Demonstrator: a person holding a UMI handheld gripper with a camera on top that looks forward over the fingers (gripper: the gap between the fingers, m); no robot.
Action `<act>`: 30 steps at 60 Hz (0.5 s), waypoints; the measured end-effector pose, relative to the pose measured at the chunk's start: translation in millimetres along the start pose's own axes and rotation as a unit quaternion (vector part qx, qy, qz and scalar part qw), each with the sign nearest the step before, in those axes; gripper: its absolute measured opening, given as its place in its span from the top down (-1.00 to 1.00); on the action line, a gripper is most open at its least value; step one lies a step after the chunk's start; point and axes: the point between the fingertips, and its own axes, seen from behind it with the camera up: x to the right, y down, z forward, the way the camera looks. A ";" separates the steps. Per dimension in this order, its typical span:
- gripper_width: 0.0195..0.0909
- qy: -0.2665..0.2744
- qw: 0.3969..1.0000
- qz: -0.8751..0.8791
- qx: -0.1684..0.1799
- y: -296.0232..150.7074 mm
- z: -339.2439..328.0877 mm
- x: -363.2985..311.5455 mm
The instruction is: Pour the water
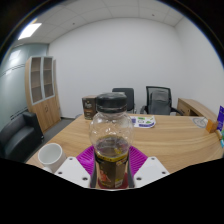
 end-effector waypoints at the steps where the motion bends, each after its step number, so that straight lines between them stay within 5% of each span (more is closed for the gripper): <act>1: 0.35 0.001 1.000 -0.001 -0.003 3.6 -0.8 -0.4; 12: -0.03 0.002 1.000 -0.012 -0.016 9.4 -1.4 -1.5; 18: -0.90 0.003 0.999 -0.001 -0.047 16.9 -9.7 -1.5; 21: -0.75 0.012 0.999 0.003 -0.053 15.4 -15.9 2.3; 30: -0.85 0.044 0.996 -0.007 -0.072 6.2 -66.9 -5.9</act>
